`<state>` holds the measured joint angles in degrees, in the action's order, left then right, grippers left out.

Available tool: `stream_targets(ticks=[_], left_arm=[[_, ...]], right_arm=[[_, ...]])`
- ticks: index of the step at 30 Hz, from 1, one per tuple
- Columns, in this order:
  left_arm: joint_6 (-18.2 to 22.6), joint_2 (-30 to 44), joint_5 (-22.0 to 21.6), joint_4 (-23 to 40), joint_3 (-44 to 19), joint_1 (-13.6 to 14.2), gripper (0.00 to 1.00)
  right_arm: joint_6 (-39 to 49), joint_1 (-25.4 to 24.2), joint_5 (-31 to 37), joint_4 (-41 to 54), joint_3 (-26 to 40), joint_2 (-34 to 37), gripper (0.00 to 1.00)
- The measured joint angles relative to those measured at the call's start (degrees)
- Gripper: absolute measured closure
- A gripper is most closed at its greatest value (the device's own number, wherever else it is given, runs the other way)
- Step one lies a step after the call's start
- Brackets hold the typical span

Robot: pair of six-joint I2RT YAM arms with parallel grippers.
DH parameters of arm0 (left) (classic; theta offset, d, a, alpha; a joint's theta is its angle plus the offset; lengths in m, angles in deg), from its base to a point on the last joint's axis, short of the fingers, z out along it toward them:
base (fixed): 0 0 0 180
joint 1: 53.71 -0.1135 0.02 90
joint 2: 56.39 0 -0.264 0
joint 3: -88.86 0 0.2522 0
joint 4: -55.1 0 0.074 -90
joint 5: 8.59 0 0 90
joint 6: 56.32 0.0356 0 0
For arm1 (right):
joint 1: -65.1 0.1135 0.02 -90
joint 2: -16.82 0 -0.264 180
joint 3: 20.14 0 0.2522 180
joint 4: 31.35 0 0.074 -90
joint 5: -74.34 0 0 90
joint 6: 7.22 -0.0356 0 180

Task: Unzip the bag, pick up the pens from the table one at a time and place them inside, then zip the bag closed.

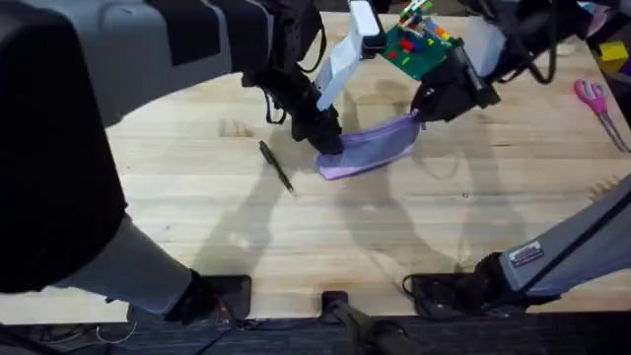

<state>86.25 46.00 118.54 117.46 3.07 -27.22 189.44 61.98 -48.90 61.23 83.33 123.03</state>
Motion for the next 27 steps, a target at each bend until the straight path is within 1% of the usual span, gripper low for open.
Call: stream_targets(ticks=[5,11,15,17,20,27], left_arm=[[-0.01,-0.02,-0.76,0.57,0.00,-0.08,0.958],[-0.01,0.00,-1.39,1.31,0.00,-0.05,0.958],[0.01,-0.02,-1.81,1.55,0.04,-0.05,0.958],[-0.01,0.00,-1.79,1.55,0.04,-0.04,0.958],[0.00,-0.02,-1.79,1.53,0.04,-0.05,0.958],[-0.01,0.00,-1.83,1.51,0.04,-0.05,0.958]], right_arm=[[-3.52,5.57,2.59,-0.91,2.32,-0.11,0.971],[-7.37,11.66,4.26,-1.54,2.82,-0.11,0.971],[-11.99,15.21,8.26,-1.40,2.89,-0.18,0.971],[-14.61,16.27,10.21,-0.78,3.04,-0.33,0.971],[-16.85,16.64,11.32,0.45,3.15,-0.63,0.971],[-18.67,16.62,10.10,0.71,3.15,-0.63,0.971]])
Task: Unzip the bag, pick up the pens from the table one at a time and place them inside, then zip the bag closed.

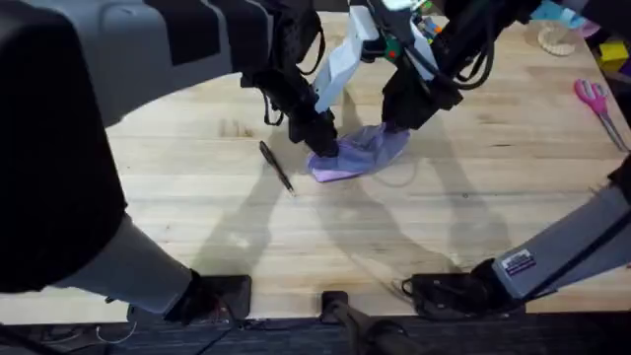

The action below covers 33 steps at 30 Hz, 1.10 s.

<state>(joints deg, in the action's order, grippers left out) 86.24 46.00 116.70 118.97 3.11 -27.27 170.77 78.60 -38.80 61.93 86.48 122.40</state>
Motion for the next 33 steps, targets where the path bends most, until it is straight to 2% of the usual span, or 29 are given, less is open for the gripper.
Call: stream_targets(ticks=[4,8,17,20,33], left_arm=[[0.02,0.00,-0.22,0.02,0.00,-0.02,0.958],[0.04,0.00,-0.66,0.28,0.00,-0.07,0.958],[2.20,0.00,0.20,0.76,0.70,-2.17,0.958],[2.71,0.00,0.65,0.92,0.72,-2.93,0.958],[1.62,0.00,-0.02,0.64,0.72,-2.82,0.958]], right_arm=[[-0.46,0.76,-0.65,0.28,0.00,0.00,0.971],[-0.65,3.52,-0.25,0.00,0.00,0.00,0.971],[-1.79,7.40,-0.89,-2.20,0.00,-0.62,0.971],[-5.00,8.41,-0.85,-4.11,0.00,-1.11,0.971],[-6.21,7.48,-1.29,-4.22,0.00,-1.11,0.971]])
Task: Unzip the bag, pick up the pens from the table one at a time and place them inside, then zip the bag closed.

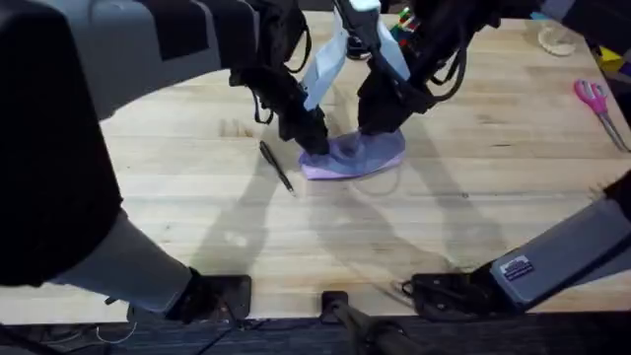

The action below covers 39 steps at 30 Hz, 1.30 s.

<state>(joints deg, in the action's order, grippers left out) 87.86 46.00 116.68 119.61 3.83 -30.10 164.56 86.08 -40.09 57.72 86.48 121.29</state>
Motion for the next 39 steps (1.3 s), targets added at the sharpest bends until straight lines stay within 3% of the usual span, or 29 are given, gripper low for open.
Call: stream_targets(ticks=[10,16,17,30,39], left_arm=[[-1.04,-0.01,-0.54,-1.45,-0.07,1.34,0.958],[-1.04,0.00,0.02,-1.71,-0.09,2.36,0.958],[-1.04,-0.01,0.02,-1.69,-0.09,2.34,0.958],[-1.04,0.00,0.04,-1.70,-0.09,2.34,0.959],[-2.49,0.00,0.08,-1.71,-0.09,2.31,0.960]], right_arm=[[-0.25,-6.21,-2.21,-0.20,-0.02,-0.77,0.948],[-0.37,-10.09,-7.36,-1.07,0.00,-5.30,0.104],[-0.21,-10.62,-7.85,-1.07,0.00,-5.77,0.032],[-0.41,-13.93,-10.00,0.47,0.00,-6.13,0.006],[-2.16,-14.48,-16.90,0.96,0.00,-11.35,0.005]])
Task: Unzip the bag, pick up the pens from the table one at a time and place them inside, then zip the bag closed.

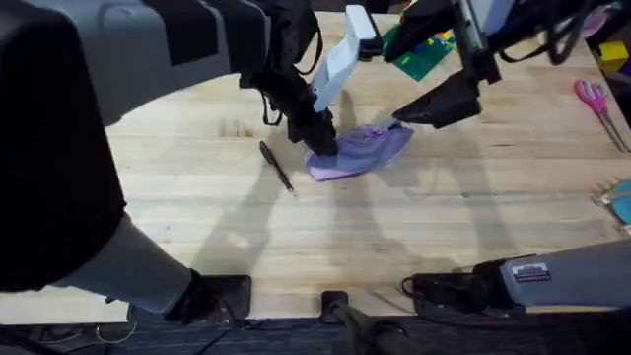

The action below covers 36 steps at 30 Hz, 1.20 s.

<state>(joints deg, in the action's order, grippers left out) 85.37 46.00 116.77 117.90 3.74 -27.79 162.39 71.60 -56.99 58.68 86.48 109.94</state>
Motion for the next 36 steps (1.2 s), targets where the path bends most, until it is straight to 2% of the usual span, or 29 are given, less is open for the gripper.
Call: stream_targets(ticks=[8,15,26,29,36], left_arm=[[-1.12,0.00,3.26,0.09,0.00,-2.39,0.959],[-1.15,0.00,5.47,-1.04,0.00,-5.18,0.960],[-1.12,0.00,8.06,-4.55,0.00,-5.72,0.960],[-1.12,-0.01,8.37,-4.52,0.00,-5.72,0.959],[-1.12,0.00,8.41,-4.52,0.00,-5.72,0.959]], right_arm=[[-6.61,-0.77,-1.81,-0.66,0.00,-1.15,0.005],[-23.22,-3.37,-4.10,-6.44,0.00,-1.16,0.006],[-40.12,-2.97,-11.05,-6.94,0.00,-1.15,0.005],[-46.15,-2.71,-7.41,-7.32,0.00,-1.16,0.005],[-63.41,-0.99,7.86,-9.16,0.00,-1.16,0.005]])
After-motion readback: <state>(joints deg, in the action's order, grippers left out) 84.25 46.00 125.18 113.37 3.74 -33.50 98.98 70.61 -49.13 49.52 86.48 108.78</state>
